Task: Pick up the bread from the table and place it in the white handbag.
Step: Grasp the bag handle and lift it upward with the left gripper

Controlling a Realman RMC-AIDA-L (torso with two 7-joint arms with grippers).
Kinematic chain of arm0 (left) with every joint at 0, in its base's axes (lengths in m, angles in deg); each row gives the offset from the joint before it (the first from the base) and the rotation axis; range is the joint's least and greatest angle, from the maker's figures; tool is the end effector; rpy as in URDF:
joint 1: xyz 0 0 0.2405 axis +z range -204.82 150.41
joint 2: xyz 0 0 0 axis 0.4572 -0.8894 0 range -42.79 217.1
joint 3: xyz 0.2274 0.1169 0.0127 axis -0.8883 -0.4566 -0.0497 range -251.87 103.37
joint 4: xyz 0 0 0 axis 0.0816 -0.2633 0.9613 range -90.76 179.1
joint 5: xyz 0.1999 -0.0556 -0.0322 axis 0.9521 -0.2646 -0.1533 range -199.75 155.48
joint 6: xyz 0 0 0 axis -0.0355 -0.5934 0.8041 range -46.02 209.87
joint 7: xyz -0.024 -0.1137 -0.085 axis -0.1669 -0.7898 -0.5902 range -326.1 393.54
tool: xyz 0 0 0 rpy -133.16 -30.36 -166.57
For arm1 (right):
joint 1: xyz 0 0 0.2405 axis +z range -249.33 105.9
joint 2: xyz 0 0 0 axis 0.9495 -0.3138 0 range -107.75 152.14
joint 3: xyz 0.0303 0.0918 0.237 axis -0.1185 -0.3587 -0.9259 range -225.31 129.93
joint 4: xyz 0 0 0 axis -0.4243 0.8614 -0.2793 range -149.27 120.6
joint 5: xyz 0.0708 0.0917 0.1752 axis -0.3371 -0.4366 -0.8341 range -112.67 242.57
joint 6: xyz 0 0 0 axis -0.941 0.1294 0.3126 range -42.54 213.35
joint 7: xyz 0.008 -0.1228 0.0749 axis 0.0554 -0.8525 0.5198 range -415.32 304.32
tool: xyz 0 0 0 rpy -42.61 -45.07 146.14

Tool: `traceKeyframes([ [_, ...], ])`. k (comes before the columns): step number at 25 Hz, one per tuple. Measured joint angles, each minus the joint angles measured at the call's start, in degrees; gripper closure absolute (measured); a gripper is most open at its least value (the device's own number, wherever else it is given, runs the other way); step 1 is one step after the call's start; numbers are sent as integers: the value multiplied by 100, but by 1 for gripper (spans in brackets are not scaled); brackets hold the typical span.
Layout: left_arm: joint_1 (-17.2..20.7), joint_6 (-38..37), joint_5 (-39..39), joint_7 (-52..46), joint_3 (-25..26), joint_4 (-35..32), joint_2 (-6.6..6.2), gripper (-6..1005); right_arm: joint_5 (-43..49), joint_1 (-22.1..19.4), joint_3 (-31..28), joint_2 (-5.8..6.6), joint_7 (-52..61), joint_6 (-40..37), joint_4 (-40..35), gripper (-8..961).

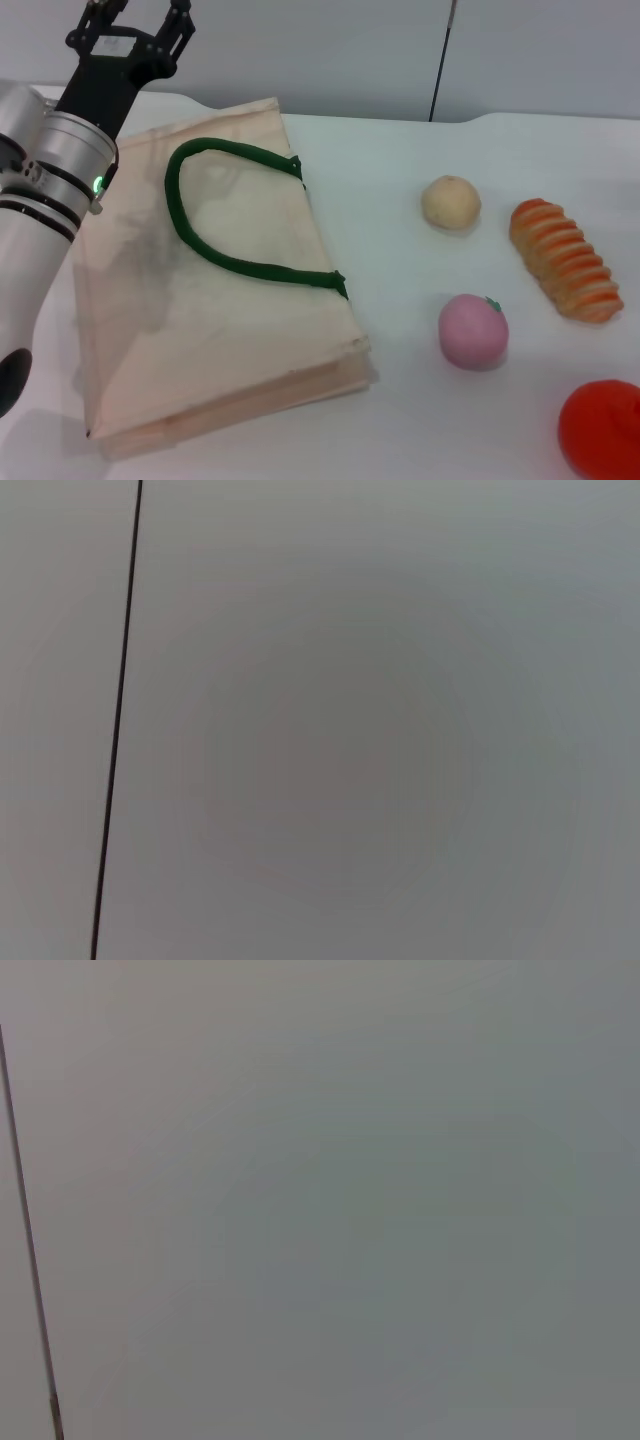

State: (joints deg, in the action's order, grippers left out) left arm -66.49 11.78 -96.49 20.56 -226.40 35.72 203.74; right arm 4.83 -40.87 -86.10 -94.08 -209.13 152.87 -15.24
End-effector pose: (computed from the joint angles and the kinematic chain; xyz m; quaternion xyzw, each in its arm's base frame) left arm -0.2542 0.4016 0.0095 -0.6803 -0.1838 -0.4036 0.5835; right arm 0.3446 0.3561 0.0300 -0.6641 0.2860 0.3426 0.5999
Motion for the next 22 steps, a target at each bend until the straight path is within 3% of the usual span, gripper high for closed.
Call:
traceKeyframes([
  [13,-5,57,-28,-94,23,1,1,238,0,2,0,0,0,-6,-7,71],
  [18,-141,479,29,-1550,77,248,-42,236,0,8,0,0,0,-7,-13,71],
  [22,-369,585,737,-3277,-396,903,-105,238,0,-19,0,0,0,-14,-26,71],
])
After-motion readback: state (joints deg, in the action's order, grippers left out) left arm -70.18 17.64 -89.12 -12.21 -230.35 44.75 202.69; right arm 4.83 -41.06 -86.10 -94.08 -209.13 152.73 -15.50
